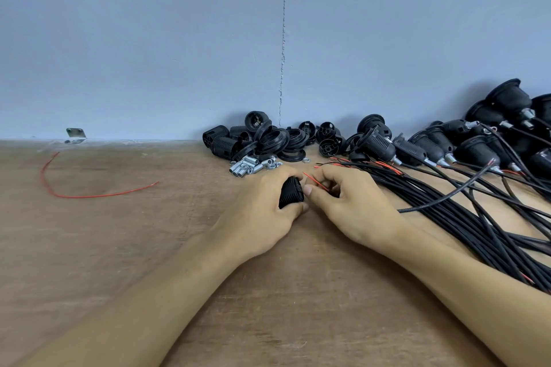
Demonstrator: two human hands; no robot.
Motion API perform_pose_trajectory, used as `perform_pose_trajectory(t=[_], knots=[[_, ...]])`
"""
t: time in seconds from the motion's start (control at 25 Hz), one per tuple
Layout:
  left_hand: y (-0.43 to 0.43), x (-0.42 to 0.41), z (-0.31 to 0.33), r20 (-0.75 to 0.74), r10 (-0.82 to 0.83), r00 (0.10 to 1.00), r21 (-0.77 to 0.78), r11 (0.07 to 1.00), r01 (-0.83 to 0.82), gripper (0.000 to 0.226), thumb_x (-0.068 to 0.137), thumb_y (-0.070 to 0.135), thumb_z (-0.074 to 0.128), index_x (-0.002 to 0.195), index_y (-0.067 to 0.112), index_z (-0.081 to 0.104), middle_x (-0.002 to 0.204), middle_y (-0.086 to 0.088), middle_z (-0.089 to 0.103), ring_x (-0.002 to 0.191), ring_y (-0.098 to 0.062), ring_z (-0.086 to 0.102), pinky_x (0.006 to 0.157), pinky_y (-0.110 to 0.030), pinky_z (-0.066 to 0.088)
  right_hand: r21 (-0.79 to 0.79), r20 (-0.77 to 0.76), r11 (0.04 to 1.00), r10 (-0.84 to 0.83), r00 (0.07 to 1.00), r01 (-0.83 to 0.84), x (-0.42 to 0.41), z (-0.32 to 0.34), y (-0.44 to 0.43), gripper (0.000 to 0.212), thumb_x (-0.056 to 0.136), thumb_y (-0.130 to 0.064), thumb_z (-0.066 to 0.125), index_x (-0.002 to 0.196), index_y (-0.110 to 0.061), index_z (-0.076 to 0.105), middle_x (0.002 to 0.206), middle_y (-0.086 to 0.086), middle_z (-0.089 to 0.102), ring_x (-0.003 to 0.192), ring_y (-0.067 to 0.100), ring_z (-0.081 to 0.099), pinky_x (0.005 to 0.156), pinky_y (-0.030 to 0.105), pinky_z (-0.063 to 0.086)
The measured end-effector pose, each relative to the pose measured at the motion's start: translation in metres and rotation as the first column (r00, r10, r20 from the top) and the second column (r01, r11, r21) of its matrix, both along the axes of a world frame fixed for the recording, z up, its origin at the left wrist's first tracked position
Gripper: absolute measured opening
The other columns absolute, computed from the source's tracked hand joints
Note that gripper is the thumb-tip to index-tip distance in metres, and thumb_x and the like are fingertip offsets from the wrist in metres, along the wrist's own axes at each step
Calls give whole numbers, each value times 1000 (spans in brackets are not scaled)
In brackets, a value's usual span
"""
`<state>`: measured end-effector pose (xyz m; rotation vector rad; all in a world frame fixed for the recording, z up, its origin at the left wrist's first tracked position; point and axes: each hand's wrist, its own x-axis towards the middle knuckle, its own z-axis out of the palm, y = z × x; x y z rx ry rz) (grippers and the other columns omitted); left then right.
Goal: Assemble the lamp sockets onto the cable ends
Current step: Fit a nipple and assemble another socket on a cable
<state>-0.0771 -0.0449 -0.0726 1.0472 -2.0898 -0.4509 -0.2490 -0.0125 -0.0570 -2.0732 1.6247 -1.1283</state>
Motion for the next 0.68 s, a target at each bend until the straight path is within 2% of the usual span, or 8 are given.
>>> perform_pose_trajectory(t=[0.12, 0.2, 0.28, 0.36, 0.44, 0.52, 0.56, 0.68], knots=[[1, 0, 1, 18, -19, 1000, -3, 1000, 19, 31, 84, 24, 80, 113, 27, 68, 101, 11, 69, 91, -2, 58, 77, -11, 41, 2, -36, 1000, 8, 999, -8, -1, 0, 0, 19, 93, -19, 65, 75, -15, 64, 68, 1, 59, 68, 17, 50, 69, 32, 41], [2, 1, 1, 28, -29, 999, -5, 1000, 30, 33, 84, 25, 80, 114, 27, 68, 104, 12, 69, 94, -4, 60, 79, -12, 42, 10, -34, 1000, 20, 999, -19, -1, 0, 0, 21, 93, -19, 66, 73, -18, 61, 64, -6, 54, 64, 10, 45, 65, 27, 38], [1, 1, 1, 32, -32, 999, 0, 1000, 32, 35, 84, 25, 81, 115, 28, 67, 105, 12, 69, 96, -5, 60, 80, -12, 42, 20, -13, 1000, 22, 1000, -21, -3, 1, 0, 21, 93, -19, 67, 72, -20, 62, 64, -8, 53, 64, 7, 43, 65, 27, 37], [1, 0, 1, 21, -23, 1000, -2, 1000, 23, 36, 83, 24, 81, 115, 30, 67, 105, 13, 69, 95, -1, 59, 79, -7, 40, 14, 17, 1000, 6, 1000, -6, -3, 1, -1, 18, 91, -20, 69, 74, -22, 65, 66, -8, 56, 65, 8, 47, 69, 30, 41], [-1, 0, 0, -11, -24, 1000, -12, 1000, 24, 38, 81, 21, 82, 115, 31, 67, 104, 15, 70, 95, 2, 59, 79, -4, 39, -9, 54, 1000, -16, 998, 16, -1, 1, -1, 14, 90, -21, 70, 77, -25, 68, 68, -9, 62, 67, 6, 53, 71, 27, 45], [-3, 2, 0, -46, -22, 999, 7, 1000, 22, 39, 82, 22, 82, 116, 32, 67, 106, 17, 71, 98, 3, 62, 82, -9, 44, -17, 124, 1000, -5, 992, 7, 1, 2, 0, 8, 89, -22, 72, 81, -26, 71, 73, -8, 68, 69, 2, 58, 69, 20, 47], [-4, 3, -1, -53, -14, 998, 23, 1000, 15, 40, 82, 24, 82, 117, 34, 66, 107, 18, 71, 99, 4, 63, 82, -12, 46, -8, 166, 1000, 18, 986, -17, 1, 3, 1, 6, 89, -21, 72, 83, -24, 71, 75, -8, 69, 70, 1, 59, 69, 18, 46], [-6, 5, -2, -49, 3, 999, 59, 998, 0, 46, 82, 28, 82, 123, 36, 62, 109, 20, 69, 101, 8, 59, 80, -3, 40, 46, 247, 990, 119, 962, -134, -5, 8, 2, 11, 93, -15, 68, 83, -21, 69, 72, -14, 66, 63, -2, 55, 63, 11, 41]])
